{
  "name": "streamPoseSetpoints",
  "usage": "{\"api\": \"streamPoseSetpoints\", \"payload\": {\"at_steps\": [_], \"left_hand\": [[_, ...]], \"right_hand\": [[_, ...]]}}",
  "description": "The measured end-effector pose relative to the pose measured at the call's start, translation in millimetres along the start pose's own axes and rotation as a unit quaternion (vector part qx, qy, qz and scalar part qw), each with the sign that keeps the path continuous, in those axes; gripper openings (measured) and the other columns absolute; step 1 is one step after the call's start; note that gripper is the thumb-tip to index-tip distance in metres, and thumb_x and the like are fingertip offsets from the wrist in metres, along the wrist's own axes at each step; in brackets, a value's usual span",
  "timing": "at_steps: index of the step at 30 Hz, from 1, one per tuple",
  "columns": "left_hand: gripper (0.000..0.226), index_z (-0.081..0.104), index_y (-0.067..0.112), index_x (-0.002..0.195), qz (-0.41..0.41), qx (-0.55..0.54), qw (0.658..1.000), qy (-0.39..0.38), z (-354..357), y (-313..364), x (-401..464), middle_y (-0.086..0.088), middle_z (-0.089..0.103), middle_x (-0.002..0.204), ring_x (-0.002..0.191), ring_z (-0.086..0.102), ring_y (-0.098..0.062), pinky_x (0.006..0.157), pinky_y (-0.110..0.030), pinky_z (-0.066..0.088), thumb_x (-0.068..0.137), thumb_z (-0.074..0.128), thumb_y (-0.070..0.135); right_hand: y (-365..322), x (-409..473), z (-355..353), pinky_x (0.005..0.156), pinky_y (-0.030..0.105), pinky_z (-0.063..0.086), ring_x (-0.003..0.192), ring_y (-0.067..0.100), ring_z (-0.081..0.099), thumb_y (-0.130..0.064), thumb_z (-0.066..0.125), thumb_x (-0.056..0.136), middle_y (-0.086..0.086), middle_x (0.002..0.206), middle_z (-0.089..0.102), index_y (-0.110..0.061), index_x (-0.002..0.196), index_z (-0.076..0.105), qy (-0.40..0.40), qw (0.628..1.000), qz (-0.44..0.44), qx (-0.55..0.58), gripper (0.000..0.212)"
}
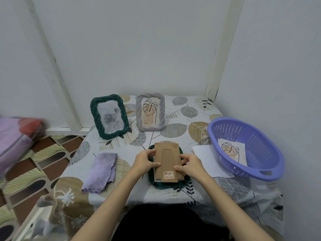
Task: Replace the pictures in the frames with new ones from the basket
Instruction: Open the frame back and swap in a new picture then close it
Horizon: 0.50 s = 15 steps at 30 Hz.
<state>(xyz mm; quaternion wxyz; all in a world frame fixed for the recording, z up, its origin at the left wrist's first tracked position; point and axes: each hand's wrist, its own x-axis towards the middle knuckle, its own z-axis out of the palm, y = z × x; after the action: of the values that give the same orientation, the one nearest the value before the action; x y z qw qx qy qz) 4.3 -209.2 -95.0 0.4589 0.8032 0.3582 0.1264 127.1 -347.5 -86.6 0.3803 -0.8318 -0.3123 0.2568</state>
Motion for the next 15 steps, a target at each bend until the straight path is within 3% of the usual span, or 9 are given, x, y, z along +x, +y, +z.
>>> {"api": "streamPoseSetpoints", "payload": {"at_steps": [3,8,15], "left_hand": [[0.069,0.047,0.007,0.133,0.004,0.017,1.000,0.000,1.1,-1.6,-0.7,-0.009,0.058,0.129,0.121,0.052,-0.018,0.101,-0.026,0.038,0.071,0.077,0.010],[0.069,0.048,0.007,0.132,0.008,0.033,0.999,0.004,2.8,-5.0,-0.2,-0.009,0.060,0.126,0.119,0.053,-0.018,0.099,-0.024,0.038,0.070,0.077,0.009],[0.069,0.048,0.006,0.131,0.012,0.041,0.999,0.009,3.2,-6.9,1.1,-0.010,0.059,0.128,0.119,0.053,-0.018,0.097,-0.020,0.036,0.069,0.077,0.007]], "right_hand": [[0.9,0.9,2.2,0.085,0.044,0.052,0.083,0.019,0.053,-0.013,0.073,0.076,0.006,0.088,0.050,-0.009,0.129,0.050,0.001,1.000,-0.004,-0.003,0.059],[1.3,1.4,1.8,0.066,0.021,0.039,0.086,0.015,0.050,-0.014,0.070,0.078,0.004,0.092,0.053,-0.012,0.131,0.048,0.007,0.999,-0.026,-0.028,0.057],[0.4,2.1,4.0,0.074,0.023,0.039,0.087,0.015,0.052,-0.015,0.071,0.077,0.003,0.092,0.054,-0.013,0.134,0.046,0.008,0.999,-0.021,-0.036,0.062]]}}
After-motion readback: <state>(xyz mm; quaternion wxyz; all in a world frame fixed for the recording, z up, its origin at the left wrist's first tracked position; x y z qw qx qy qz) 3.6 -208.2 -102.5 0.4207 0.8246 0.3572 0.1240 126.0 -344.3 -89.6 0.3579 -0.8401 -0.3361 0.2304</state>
